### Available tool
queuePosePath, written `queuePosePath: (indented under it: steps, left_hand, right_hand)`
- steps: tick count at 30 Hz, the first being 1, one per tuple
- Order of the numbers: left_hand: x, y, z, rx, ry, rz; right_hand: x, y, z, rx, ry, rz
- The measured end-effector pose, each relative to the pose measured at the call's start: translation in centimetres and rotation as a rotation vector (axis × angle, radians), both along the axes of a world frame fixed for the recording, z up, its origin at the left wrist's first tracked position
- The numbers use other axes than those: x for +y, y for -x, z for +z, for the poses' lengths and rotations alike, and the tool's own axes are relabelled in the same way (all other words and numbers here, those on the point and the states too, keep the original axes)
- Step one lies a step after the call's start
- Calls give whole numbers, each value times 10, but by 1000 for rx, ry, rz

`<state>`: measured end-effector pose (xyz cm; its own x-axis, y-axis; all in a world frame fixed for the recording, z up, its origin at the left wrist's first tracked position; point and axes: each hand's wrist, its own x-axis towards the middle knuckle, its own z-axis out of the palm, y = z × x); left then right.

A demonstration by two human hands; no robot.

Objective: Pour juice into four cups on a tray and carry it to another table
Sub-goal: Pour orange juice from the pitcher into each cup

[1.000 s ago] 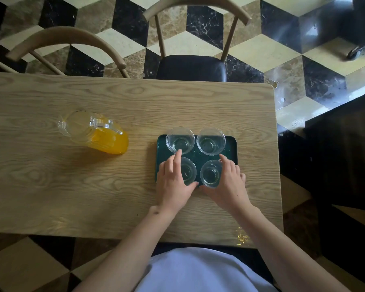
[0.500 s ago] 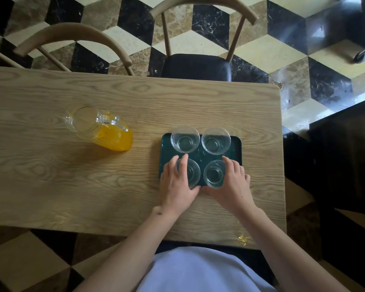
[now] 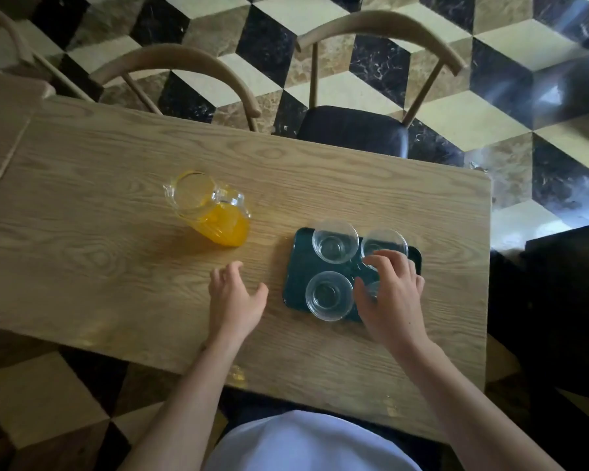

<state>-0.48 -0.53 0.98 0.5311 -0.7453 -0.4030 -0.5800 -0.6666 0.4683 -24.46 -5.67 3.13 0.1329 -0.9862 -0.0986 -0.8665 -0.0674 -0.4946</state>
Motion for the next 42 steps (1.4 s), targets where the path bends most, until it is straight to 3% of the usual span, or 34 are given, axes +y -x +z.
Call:
queuePosePath:
  steps: [5,10,12,26,37,42]
  left_hand:
    - [-10,-43,2,140,294,341]
    - [-45,-74,1,593,494,780]
    - [-58,-80,4,749,556,850]
    - [-61,-102,-10,783,666,681]
    - [-40,-82,23,832,660,667]
    - [-18,-55,51,843,720,538]
  right_hand:
    - [-19,-54,14,-203,-118,103]
    - [-56,-126,27,-331,-216,203]
    - [-69,-150,29,-356,-196,237]
    - [-92,-200,37,-194,24,303]
    - [-51,-185,82,-294,57,235]
    - [-10,-154,113,-493,43,120]
